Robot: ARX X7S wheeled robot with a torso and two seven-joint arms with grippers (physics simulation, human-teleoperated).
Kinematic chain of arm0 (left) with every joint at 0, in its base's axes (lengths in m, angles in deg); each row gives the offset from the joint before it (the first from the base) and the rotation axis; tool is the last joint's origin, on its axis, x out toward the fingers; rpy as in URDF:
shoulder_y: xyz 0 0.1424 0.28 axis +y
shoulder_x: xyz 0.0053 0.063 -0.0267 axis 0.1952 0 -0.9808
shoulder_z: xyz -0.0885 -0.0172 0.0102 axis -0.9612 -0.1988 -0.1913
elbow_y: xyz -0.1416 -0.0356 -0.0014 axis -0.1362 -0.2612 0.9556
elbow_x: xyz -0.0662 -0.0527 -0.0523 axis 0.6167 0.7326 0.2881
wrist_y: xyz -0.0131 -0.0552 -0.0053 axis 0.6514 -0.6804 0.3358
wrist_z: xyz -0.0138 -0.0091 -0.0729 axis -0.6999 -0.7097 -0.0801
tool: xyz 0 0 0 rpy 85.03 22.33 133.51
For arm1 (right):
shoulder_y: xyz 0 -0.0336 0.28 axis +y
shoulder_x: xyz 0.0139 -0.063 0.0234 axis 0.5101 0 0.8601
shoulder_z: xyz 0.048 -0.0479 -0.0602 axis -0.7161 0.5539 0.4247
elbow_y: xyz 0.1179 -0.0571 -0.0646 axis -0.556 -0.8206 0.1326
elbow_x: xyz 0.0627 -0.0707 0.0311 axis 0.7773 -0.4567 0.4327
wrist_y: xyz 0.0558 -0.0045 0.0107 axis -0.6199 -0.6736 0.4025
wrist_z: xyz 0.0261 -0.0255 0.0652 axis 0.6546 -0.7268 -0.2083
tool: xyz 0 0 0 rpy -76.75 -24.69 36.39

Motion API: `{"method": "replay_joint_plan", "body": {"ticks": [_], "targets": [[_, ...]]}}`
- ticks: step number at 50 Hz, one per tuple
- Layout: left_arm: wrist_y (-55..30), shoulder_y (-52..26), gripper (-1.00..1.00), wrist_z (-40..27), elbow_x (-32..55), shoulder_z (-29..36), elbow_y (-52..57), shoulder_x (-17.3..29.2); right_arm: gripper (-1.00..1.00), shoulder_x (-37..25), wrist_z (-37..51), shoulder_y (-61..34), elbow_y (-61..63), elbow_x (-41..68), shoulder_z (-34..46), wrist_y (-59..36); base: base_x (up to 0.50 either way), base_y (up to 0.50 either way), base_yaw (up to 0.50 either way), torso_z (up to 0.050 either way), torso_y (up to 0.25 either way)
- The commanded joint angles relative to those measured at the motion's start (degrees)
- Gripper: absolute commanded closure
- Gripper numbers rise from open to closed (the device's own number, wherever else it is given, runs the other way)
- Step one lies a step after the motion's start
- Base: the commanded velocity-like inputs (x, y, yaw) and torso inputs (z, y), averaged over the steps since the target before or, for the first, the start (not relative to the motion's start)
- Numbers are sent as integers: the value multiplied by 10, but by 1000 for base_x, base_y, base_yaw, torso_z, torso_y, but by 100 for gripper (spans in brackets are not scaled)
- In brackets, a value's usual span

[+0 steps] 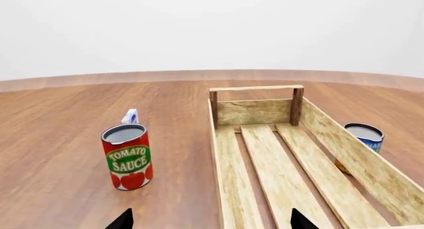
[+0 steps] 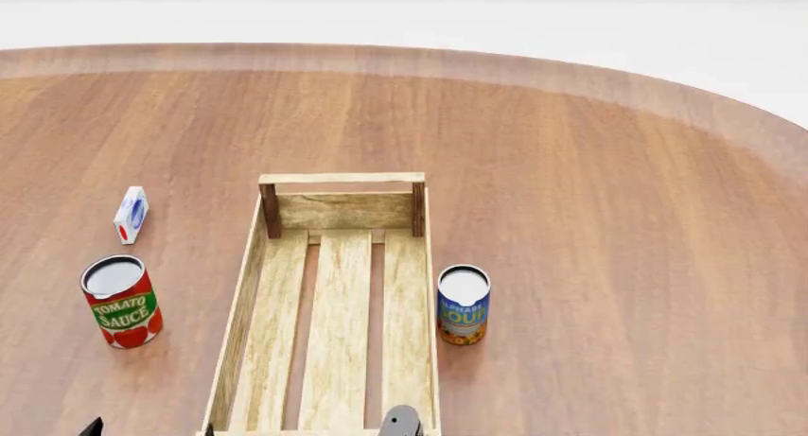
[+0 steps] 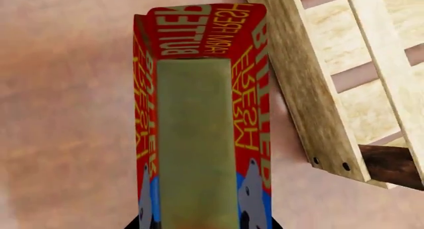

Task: Pick up the butter and put it in the tray.

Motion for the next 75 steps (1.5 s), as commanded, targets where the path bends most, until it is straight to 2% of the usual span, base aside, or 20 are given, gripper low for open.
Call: {"method": "replay_joint_plan", "body": {"ticks": [1,11,24,33,40,62,75], "targets": [[2,-1,-100,-3,2,1,0,1,100,-36,24,-37,133,38,-37,-111,0,0,0,0,0],[4,-3,-100,-3,5,3,-2,3,100,-55,45,-66,216,91,-98,-195,0,0,0,0,0],[6,-2,-100,-5,7,5,-3,5,100,-60,51,-63,209,104,-121,-197,0,0,0,0,1],[6,-2,-100,-8,9,6,0,6,100,-45,56,-49,31,87,-192,-134,0,0,0,0,1],[5,-2,-100,-9,9,8,1,7,100,-14,84,-44,-58,82,-244,-104,0,0,0,0,0],[4,-4,-100,-14,14,12,4,12,100,65,131,-57,-148,89,-327,-51,0,0,0,0,1],[7,-4,-100,-16,15,16,3,13,100,147,122,-91,-258,65,-319,7,0,0,0,1,1]]}}
